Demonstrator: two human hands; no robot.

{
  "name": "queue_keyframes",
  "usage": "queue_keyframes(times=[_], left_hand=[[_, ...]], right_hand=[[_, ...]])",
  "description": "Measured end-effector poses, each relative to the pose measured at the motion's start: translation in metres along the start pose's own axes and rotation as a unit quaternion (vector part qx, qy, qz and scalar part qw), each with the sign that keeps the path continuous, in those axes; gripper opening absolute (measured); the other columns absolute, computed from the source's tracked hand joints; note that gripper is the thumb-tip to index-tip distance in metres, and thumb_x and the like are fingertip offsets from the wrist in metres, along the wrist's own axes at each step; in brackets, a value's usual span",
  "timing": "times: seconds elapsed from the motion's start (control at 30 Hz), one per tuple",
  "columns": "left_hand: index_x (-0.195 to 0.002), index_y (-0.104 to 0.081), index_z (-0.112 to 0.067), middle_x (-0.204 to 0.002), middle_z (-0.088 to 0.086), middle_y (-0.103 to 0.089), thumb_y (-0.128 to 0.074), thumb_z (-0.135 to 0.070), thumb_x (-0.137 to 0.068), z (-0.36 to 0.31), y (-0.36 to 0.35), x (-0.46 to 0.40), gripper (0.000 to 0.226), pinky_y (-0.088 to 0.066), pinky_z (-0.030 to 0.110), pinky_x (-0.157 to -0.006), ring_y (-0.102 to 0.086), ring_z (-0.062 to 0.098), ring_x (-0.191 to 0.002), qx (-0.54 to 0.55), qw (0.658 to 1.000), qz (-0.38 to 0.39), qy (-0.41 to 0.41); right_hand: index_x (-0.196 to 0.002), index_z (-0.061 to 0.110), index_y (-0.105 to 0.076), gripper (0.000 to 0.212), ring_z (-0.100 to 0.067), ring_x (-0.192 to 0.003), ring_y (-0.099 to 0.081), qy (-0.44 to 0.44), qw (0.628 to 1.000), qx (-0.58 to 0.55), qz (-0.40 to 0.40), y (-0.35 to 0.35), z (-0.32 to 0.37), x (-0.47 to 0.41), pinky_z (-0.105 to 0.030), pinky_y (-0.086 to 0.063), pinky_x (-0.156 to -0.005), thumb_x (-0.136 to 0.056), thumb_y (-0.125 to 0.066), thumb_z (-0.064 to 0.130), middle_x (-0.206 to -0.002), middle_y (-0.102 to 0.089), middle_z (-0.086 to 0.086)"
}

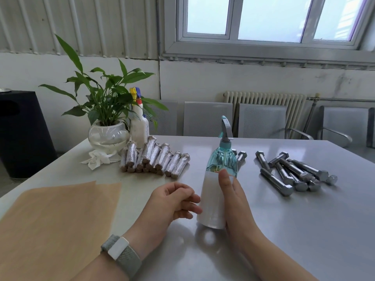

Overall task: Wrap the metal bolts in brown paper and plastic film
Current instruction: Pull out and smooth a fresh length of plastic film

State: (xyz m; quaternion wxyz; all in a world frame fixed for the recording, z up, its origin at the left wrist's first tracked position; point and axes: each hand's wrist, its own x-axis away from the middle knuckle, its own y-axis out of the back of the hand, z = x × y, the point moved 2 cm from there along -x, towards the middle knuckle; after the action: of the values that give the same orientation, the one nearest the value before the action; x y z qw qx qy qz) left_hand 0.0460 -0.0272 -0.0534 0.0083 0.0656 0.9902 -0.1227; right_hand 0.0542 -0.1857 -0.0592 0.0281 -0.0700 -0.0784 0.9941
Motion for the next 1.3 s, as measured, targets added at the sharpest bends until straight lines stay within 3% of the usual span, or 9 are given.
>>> queue_keyframes(times=[0.13, 0.3, 0.47, 0.67, 0.77, 0.87, 1.03, 1.17, 1.3], left_hand=[[-0.081, -0.072, -0.016, -0.075, 0.006, -0.07, -0.087, -0.038, -0.065, 0.0, 0.0, 0.001, 0.032, -0.049, 0.025, -0.052, -0.067, 0.021, -0.065, -0.067, 0.997, 0.014, -0.02], [-0.07, -0.072, -0.018, -0.068, 0.001, -0.064, -0.09, -0.035, -0.061, 0.002, -0.004, 0.003, 0.026, -0.044, 0.022, -0.05, -0.057, 0.013, -0.06, -0.097, 0.994, 0.04, -0.034], [-0.068, -0.074, -0.015, -0.064, 0.007, -0.061, -0.081, -0.039, -0.06, 0.005, -0.003, 0.001, 0.027, -0.043, 0.021, -0.05, -0.051, 0.014, -0.054, -0.037, 0.998, 0.036, -0.022], [-0.079, -0.068, -0.014, -0.065, 0.003, -0.067, -0.076, -0.04, -0.071, -0.005, 0.002, 0.003, 0.028, -0.045, 0.021, -0.051, -0.058, 0.015, -0.059, -0.086, 0.994, -0.022, -0.065], [-0.088, -0.073, -0.025, -0.077, -0.009, -0.072, -0.072, -0.026, -0.087, -0.011, 0.003, 0.007, 0.001, -0.046, 0.014, -0.059, -0.065, 0.006, -0.065, -0.268, 0.951, -0.052, -0.142], [-0.091, -0.077, -0.03, -0.096, -0.025, -0.068, -0.066, -0.015, -0.087, -0.011, -0.001, 0.012, 0.019, -0.041, 0.007, -0.063, -0.066, 0.004, -0.078, -0.382, 0.901, -0.028, -0.201], [-0.08, -0.076, -0.035, -0.095, -0.028, -0.068, -0.063, -0.038, -0.076, -0.014, -0.006, 0.018, 0.014, -0.037, 0.006, -0.063, -0.064, 0.002, -0.076, -0.431, 0.873, -0.031, -0.227], [-0.069, -0.073, -0.03, -0.088, -0.023, -0.07, -0.073, -0.017, -0.079, -0.013, -0.005, 0.017, 0.017, -0.036, 0.006, -0.062, -0.065, 0.004, -0.072, -0.433, 0.871, -0.038, -0.228], [-0.068, -0.07, -0.031, -0.085, -0.021, -0.068, -0.073, -0.018, -0.079, -0.014, -0.005, 0.017, 0.017, -0.037, 0.009, -0.063, -0.064, 0.005, -0.071, -0.455, 0.856, -0.044, -0.241]], right_hand=[[-0.113, 0.015, -0.058, 0.073, -0.034, -0.094, -0.067, -0.002, 1.0, -0.009, 0.001, -0.001, 0.0, 0.001, -0.055, -0.058, -0.079, -0.072, -0.056, 0.075, -0.105, -0.064, -0.018], [-0.11, 0.011, -0.059, 0.079, -0.032, -0.082, -0.067, -0.014, 0.999, -0.042, 0.018, -0.003, 0.0, 0.002, -0.047, -0.057, -0.071, -0.064, -0.062, 0.075, -0.091, -0.065, -0.014], [-0.111, 0.007, -0.055, 0.072, -0.044, -0.087, -0.063, -0.002, 0.997, -0.065, 0.037, -0.005, 0.003, 0.003, -0.069, -0.051, -0.08, -0.076, -0.059, 0.069, -0.096, -0.059, -0.025], [-0.113, 0.009, -0.057, 0.074, -0.036, -0.086, -0.068, -0.01, 0.997, -0.065, 0.047, -0.003, 0.005, 0.005, -0.055, -0.057, -0.076, -0.073, -0.057, 0.072, -0.094, -0.068, -0.017], [-0.114, 0.017, -0.059, 0.077, -0.039, -0.101, -0.065, 0.0, 0.999, -0.031, 0.027, -0.003, 0.006, 0.006, -0.06, -0.054, -0.087, -0.066, -0.058, 0.078, -0.107, -0.066, -0.019], [-0.112, 0.028, -0.06, 0.071, -0.021, -0.1, -0.067, 0.047, 0.999, 0.015, 0.011, -0.004, 0.006, 0.006, -0.039, -0.059, -0.078, -0.064, -0.056, 0.079, -0.109, -0.066, -0.006], [-0.11, 0.04, -0.057, 0.058, -0.008, -0.093, -0.066, 0.108, 0.991, 0.081, 0.009, -0.005, 0.006, 0.009, -0.03, -0.058, -0.072, -0.067, -0.057, 0.08, -0.102, -0.065, 0.011], [-0.11, 0.044, -0.054, 0.059, -0.004, -0.09, -0.066, 0.115, 0.989, 0.092, 0.008, -0.006, 0.005, 0.01, -0.023, -0.055, -0.067, -0.066, -0.056, 0.083, -0.1, -0.065, 0.016], [-0.106, 0.046, -0.055, 0.058, -0.004, -0.089, -0.066, 0.101, 0.991, 0.088, 0.004, -0.005, 0.005, 0.009, -0.022, -0.054, -0.065, -0.064, -0.055, 0.085, -0.1, -0.065, 0.014]])
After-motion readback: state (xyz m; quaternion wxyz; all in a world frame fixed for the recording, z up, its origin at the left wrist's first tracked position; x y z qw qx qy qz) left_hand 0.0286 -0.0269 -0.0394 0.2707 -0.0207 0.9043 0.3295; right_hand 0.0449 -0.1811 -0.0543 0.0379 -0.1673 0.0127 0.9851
